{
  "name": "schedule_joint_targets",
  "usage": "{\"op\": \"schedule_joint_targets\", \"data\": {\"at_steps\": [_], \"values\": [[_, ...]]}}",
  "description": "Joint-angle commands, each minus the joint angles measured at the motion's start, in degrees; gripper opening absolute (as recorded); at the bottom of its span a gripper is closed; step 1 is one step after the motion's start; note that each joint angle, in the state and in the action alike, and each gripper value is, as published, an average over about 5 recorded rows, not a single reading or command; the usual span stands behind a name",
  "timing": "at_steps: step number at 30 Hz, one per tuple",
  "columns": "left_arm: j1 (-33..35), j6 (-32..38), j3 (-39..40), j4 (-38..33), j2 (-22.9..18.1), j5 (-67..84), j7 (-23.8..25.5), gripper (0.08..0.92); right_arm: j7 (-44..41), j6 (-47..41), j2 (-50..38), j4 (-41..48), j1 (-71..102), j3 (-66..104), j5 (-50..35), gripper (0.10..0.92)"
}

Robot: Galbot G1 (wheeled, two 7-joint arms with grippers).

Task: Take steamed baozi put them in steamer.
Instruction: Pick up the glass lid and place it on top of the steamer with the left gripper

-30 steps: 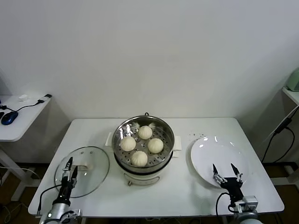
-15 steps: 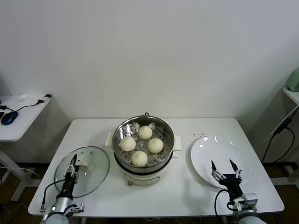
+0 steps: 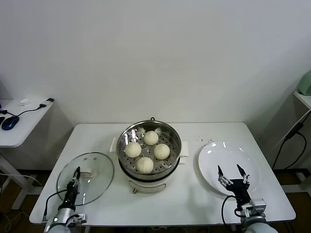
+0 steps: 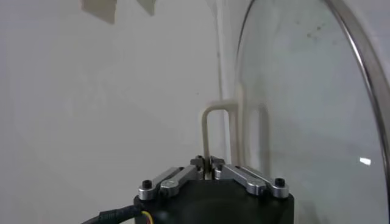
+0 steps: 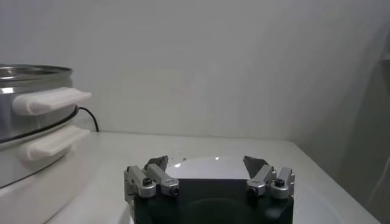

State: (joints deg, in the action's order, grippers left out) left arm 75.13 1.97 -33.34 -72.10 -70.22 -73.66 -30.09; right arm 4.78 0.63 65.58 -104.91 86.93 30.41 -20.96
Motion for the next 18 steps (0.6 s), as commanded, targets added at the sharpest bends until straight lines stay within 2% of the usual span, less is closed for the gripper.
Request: {"op": "schedule_joint_targets", "data": {"at_steps": [1, 7, 14, 18], "values": [[1.64, 0.11, -0.69, -6.9, 0.03, 4.12, 1.87, 0.149, -0.1, -0.17, -0.04, -0.33, -0.12, -0.33, 0.18, 0.823], [4.98, -2.07, -1.99, -18.64, 1.16, 9.01, 7.61, 0.139, -0.22, -0.28, -0.16, -0.41, -0.34, -0.7, 0.29, 0.823], [8.62, -7.46, -3.88, -29.59, 4.91, 14.41, 14.11, 0.139, -0.1, -0.7, -0.35, -1.13, -0.46, -1.16, 0.68, 0.823], [10.19, -12.87, -4.64, -36.7, 8.46, 19.67, 21.12, 0.139, 0.21, -1.1, -0.35, -1.28, -0.62, -1.06, 1.58, 0.823]]}}
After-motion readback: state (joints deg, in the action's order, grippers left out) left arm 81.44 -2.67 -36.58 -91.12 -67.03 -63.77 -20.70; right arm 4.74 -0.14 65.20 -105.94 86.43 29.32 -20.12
